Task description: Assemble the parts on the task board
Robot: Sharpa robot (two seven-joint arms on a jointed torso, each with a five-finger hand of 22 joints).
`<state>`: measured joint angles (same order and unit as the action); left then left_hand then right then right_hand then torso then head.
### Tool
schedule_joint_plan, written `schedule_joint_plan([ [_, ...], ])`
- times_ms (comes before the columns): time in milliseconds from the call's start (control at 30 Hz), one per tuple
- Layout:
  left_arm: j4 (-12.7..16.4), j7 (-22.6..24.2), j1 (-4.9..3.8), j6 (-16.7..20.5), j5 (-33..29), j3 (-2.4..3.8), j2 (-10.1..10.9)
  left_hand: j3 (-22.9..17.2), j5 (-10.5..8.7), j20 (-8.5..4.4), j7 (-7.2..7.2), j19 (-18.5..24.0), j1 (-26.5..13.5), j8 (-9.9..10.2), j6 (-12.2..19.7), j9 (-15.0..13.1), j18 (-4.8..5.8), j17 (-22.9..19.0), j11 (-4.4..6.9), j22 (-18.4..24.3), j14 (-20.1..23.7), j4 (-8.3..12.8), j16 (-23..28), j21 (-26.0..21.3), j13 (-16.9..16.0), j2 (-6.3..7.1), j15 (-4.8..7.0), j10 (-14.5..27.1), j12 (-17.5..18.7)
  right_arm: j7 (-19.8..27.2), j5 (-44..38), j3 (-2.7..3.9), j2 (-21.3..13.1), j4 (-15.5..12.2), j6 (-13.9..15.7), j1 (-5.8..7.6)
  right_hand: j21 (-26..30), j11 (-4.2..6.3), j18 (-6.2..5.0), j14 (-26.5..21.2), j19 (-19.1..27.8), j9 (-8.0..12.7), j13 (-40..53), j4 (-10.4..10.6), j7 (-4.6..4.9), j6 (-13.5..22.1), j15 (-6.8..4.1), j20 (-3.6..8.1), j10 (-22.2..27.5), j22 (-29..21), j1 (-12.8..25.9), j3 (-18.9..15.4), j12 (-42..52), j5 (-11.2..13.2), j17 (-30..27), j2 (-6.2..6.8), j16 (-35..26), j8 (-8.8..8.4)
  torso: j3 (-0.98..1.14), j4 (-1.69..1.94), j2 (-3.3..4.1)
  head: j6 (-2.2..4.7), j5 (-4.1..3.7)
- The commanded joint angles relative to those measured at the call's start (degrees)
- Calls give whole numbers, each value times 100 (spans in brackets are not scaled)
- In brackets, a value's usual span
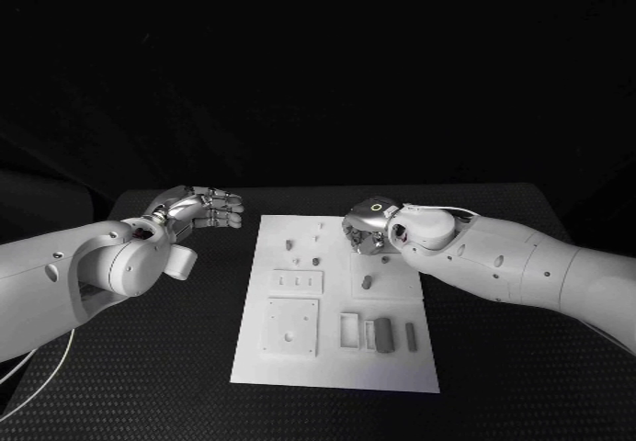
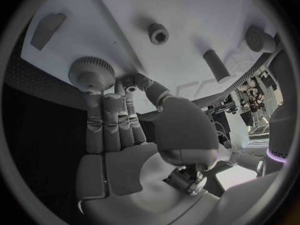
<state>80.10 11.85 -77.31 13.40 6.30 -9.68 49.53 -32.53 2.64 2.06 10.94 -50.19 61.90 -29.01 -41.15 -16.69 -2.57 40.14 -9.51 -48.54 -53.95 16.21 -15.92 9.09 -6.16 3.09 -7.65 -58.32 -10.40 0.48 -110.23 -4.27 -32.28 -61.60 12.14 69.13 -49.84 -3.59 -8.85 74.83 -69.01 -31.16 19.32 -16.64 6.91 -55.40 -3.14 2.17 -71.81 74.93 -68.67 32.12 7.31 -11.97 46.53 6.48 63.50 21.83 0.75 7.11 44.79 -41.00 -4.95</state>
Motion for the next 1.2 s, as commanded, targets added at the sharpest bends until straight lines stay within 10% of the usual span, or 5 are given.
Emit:
schedule_joint_plan([
  [33, 16, 22, -8, -85, -27, 5, 0, 26, 19, -6, 89, -42, -70, 21, 10, 6, -50, 7, -8, 7, -33, 4, 37, -36, 8, 6, 4, -28, 20, -112, -155, -35, 7, -7, -6, -58, -42, 85, -615, -3, -20, -26, 124, 7, 4, -53, -46, 10, -196, 126, -81, 96, 27, -26, -10, -14, 35, 20, 1, 4, 6, 2, -7],
  [667, 28, 11, -8, -89, -28, 5, 7, 32, 19, -9, 91, -45, -78, 27, 10, 8, -49, 9, -9, 8, -35, 6, 42, -41, 12, 11, 5, -29, 30, -505, -420, -8, -2, -341, 424, -56, -168, 147, -615, 25, -42, -115, 303, -8, -60, -234, -107, 16, -338, 135, -75, 285, 45, -18, 1, -73, 149, 21, -5, 2, 14, 74, 12],
  [1200, 10, 8, -9, -83, -28, 6, -23, 35, 19, -10, 93, -48, -81, 33, 12, 9, -49, 9, -10, 9, -36, 8, 45, -45, 16, 13, 6, -29, 39, -743, -661, 69, 501, -4, 489, 42, -221, 160, -615, 27, -42, -133, 349, -9, -77, -284, -119, 15, -372, 136, -74, 308, 40, -16, 10, -49, 193, 10, -5, 12, 18, 165, 36],
])
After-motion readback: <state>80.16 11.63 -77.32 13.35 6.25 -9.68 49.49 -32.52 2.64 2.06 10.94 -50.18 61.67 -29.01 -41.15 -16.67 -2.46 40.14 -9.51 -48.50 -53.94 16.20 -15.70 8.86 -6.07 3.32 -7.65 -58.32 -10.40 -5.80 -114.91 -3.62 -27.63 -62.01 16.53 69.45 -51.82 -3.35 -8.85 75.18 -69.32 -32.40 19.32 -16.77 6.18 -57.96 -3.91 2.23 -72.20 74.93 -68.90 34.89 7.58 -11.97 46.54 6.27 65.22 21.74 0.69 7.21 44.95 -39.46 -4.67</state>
